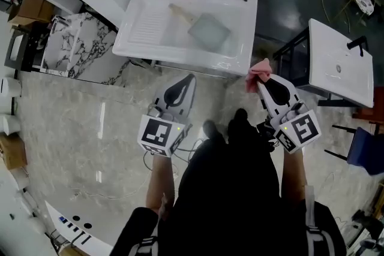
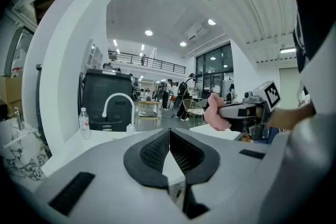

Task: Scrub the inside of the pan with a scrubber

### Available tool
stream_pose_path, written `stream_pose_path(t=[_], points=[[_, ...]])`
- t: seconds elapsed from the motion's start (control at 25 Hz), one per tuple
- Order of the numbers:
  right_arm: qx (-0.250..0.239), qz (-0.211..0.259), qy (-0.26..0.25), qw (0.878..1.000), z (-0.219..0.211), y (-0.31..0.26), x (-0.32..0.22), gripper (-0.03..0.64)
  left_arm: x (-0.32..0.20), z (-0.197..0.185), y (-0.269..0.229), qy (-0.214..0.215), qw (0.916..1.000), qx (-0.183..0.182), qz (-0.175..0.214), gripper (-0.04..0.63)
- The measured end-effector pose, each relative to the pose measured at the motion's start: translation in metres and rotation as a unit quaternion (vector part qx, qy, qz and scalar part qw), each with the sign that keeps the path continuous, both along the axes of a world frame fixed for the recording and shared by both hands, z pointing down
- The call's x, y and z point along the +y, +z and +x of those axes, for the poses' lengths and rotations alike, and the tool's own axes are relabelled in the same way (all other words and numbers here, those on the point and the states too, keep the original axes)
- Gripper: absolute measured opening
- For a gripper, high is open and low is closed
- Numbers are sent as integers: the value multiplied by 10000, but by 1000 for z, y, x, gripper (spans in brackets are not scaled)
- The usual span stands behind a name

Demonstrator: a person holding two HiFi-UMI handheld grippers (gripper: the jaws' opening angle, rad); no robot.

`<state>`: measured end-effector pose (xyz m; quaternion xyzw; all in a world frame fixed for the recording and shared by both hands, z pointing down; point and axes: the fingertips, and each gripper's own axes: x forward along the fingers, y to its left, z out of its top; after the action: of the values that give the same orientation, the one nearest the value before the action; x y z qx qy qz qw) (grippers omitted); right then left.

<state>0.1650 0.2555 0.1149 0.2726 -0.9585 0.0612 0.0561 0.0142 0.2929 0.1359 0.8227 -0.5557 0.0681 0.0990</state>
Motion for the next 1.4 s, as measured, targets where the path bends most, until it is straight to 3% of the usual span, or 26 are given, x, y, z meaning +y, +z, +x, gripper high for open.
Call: stream_pose_path(t=[0.36, 0.56, 0.92, 1.4], points=[[-177, -410, 76, 9990, 19, 28, -43, 43, -42, 16, 22, 49, 9997, -166, -186, 34], [-288, -454, -22, 9986, 23, 33, -110, 43, -93, 9, 20, -246, 9992, -251, -209, 34], [-464, -541, -647, 9954, 9, 34, -222, 43, -182, 2, 20, -951, 9940, -326, -439, 34], [-467, -1055, -1165, 9865, 1, 69, -273, 43, -223, 10, 48, -1359, 9846, -480, -994, 34]])
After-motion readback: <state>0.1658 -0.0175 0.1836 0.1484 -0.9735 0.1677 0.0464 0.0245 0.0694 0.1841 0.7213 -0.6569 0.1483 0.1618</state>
